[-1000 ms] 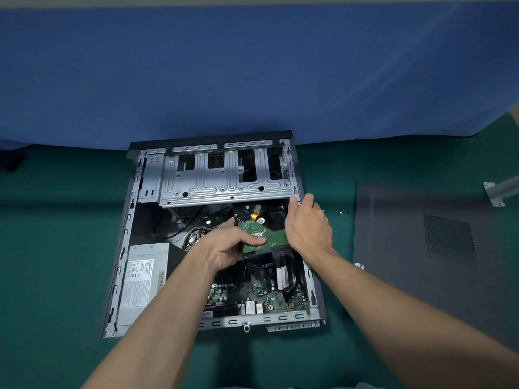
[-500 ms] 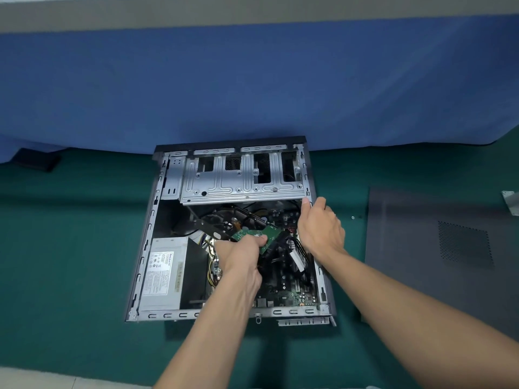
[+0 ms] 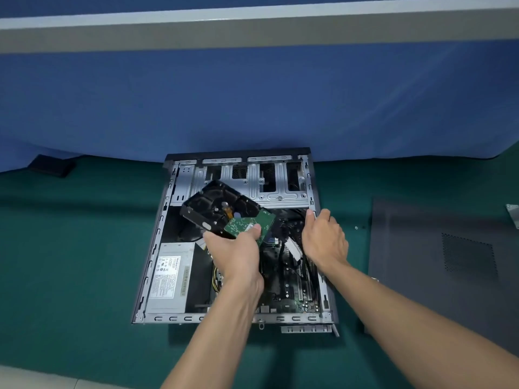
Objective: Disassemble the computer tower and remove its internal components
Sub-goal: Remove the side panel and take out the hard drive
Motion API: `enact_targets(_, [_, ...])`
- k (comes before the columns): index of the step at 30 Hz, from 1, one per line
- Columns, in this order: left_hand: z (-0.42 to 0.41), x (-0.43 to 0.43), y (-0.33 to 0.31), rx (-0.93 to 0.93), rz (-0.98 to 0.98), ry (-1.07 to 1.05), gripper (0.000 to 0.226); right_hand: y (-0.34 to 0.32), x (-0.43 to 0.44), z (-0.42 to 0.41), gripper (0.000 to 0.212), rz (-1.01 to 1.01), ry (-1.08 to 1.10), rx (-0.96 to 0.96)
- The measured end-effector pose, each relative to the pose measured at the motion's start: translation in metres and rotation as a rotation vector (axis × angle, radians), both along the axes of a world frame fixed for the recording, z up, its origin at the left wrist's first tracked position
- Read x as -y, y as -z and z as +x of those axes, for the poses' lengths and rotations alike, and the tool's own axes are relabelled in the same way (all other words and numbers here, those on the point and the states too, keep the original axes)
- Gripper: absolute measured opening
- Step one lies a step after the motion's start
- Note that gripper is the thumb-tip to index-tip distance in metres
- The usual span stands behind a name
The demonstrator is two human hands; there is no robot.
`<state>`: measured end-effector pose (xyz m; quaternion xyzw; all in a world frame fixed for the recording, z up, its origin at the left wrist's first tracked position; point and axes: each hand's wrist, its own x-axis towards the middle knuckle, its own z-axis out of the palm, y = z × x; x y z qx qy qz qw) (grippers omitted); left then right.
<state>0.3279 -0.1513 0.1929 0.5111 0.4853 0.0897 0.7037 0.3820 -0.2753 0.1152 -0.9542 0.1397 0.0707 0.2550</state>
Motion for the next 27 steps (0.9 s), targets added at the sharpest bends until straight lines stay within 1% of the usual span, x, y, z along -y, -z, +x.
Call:
enact_targets(2, [0.007, -0.008, -0.006, 0.052, -0.013, 0.077, 0.043, -0.002, 0.0, -0.001, 0.046, 0.027, 0.005, 0.011])
enact_targets(4, [0.016, -0.016, -0.01, 0.108, -0.059, 0.167, 0.051, -0.005, 0.002, -0.001, 0.044, 0.039, -0.01, 0.068])
enact_targets(6, [0.025, -0.024, -0.013, 0.151, -0.094, 0.256, 0.058, -0.012, 0.003, -0.002, 0.039, 0.054, -0.007, 0.205])
enact_targets(8, [0.035, -0.032, -0.017, 0.209, -0.131, 0.335, 0.061, -0.025, 0.002, -0.004, 0.032, 0.135, 0.005, 0.371])
enact_targets(10, [0.046, -0.038, -0.02, 0.249, -0.183, 0.394, 0.07, -0.039, 0.001, -0.006, 0.026, 0.266, -0.027, 0.429])
enact_targets(11, [0.051, -0.041, -0.022, 0.27, -0.195, 0.428, 0.068, -0.046, 0.001, -0.006, 0.025, 0.361, -0.057, 0.397])
enact_targets(13, [0.06, -0.043, -0.026, 0.314, -0.208, 0.505, 0.057, -0.061, -0.001, -0.005, 0.029, 0.584, -0.094, 0.266])
enact_targets(14, [0.063, -0.042, -0.028, 0.33, -0.221, 0.535, 0.055, -0.067, -0.002, -0.004, 0.031, 0.663, -0.093, 0.215])
enact_targets(16, [0.067, -0.038, -0.028, 0.344, -0.238, 0.566, 0.053, -0.072, -0.004, -0.002, 0.033, 0.768, -0.065, 0.168])
enact_targets(19, [0.07, -0.03, -0.024, 0.346, -0.267, 0.536, 0.043, -0.071, -0.003, -0.001, 0.034, 0.933, 0.005, 0.124])
enact_targets(23, [0.068, -0.018, -0.019, 0.318, -0.244, 0.479, 0.051, -0.067, -0.001, -0.008, 0.029, 1.121, 0.051, 0.03])
enact_targets(26, [0.065, -0.009, -0.014, 0.293, -0.243, 0.397, 0.071, -0.065, -0.003, -0.01, 0.024, 1.161, 0.094, -0.018])
enact_targets(27, [0.064, -0.007, -0.012, 0.292, -0.243, 0.377, 0.074, -0.066, -0.004, -0.009, 0.024, 1.156, 0.117, -0.018])
